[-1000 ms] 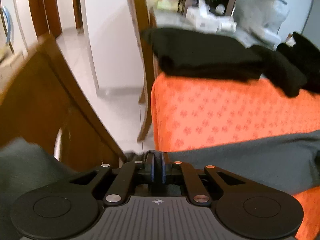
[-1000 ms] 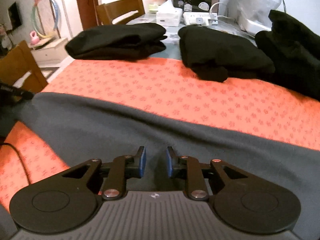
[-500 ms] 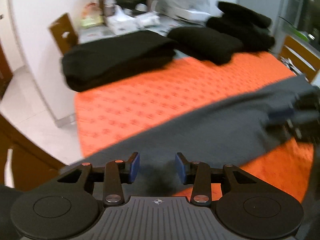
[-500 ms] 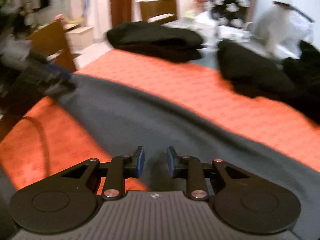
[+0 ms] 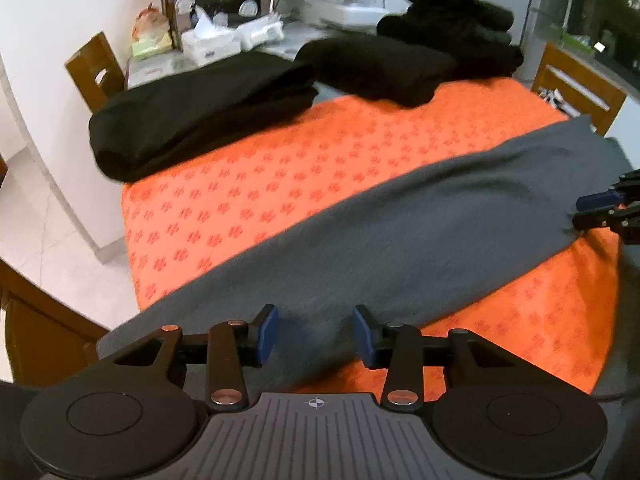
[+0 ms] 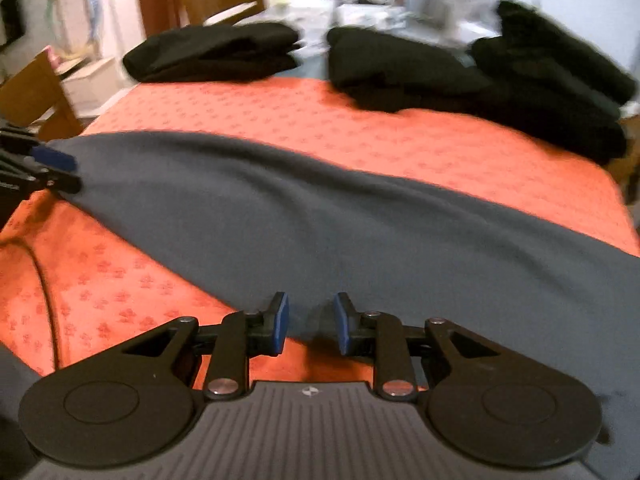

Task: Fold clothes
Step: 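Lay the strip end down and open both tools, pulling back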

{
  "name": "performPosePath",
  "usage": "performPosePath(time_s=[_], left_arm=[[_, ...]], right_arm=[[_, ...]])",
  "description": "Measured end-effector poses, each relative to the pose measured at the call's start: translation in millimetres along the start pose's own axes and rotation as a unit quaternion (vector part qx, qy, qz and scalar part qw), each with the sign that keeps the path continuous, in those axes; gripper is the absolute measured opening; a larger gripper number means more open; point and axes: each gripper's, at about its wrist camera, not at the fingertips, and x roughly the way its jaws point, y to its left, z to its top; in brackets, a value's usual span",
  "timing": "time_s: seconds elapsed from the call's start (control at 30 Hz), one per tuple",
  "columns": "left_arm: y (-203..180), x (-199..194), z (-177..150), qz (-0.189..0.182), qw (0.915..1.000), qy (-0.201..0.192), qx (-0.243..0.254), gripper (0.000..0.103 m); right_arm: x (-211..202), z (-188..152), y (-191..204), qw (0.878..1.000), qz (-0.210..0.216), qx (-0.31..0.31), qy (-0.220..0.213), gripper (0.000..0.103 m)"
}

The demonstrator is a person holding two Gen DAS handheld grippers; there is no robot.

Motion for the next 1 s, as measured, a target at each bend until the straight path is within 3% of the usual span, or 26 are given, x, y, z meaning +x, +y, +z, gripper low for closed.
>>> performPosePath(time_s=[0.17, 0.23, 0.53, 0.77, 1.0], left_arm=[[-14.1, -1.5, 4.5, -0.013, 0.9998, -0.01, -0.007, 0.044], [-23.6, -3.9, 4.8, -0.017, 0.9998, -0.011, -0.002, 0.044], [-62.6, -17.1, 5.5, -0.019, 0.9997, -0.012, 0.005, 0.046], [-98.3, -19.4, 25.6, -0.022, 0.9995, -0.023, -0.006, 0.046], [-156.4, 3.4, 59.3, -0.008, 0.9993, -0.029, -0.021, 0.047]], right_arm=[[-5.9, -17.2, -46.5, 0.996, -0.076, 0.044, 0.015, 0.029], [-5.5, -26.5, -58.9, 0.995, -0.084, 0.053, 0.026, 0.029], [-46.0, -28.4, -96.0, 0.997, -0.051, 0.062, 0.003, 0.029], [-72.2, -18.7, -164.9, 1.0, -0.027, 0.013, -0.01, 0.029], [-62.6, -13.5, -242.1, 0.999, -0.011, -0.028, -0.014, 0.029]])
